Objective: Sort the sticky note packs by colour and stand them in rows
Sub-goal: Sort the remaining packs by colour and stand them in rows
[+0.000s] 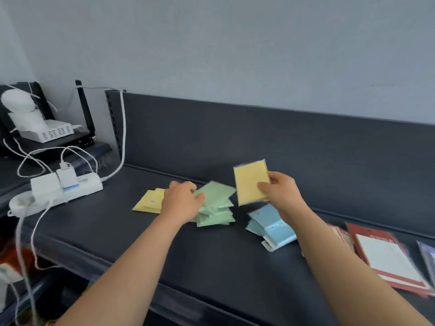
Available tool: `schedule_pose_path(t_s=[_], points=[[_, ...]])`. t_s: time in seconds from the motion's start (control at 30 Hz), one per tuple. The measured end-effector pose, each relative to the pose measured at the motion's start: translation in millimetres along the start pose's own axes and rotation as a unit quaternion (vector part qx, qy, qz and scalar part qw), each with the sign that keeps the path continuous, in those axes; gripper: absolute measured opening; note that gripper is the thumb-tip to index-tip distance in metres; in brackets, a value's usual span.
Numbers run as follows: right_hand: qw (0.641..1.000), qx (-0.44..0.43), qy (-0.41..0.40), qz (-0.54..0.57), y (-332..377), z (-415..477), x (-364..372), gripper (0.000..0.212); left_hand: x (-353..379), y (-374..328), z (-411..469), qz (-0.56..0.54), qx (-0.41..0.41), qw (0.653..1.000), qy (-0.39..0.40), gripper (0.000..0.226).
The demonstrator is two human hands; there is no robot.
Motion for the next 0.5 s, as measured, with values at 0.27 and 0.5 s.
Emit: schedule_pose_path(t_s=[0.27, 0.5], points=[[0.998, -0.036, 0.023, 0.041, 33.1, -6.8, 72.6, 0.024, -50.9, -9.1, -10.2, -0.184, 0.115, 0.976, -0.003, 0.029], [0.998, -0.039, 0.054, -0.009, 46.8, -15.1, 158.0, 0.015, -89.9, 50.3, 2.5, -0.241, 0.075, 0.968, -0.006, 0.019]])
Point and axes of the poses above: each hand's wrist, its own z-axis towards the middle knuckle, its own x-axis out of the palm, y = z × x, the point moved 8 cm from there along z, towards the middle knuckle, and after that the axes turned 5 degrees about z, right-handed, at the moved point
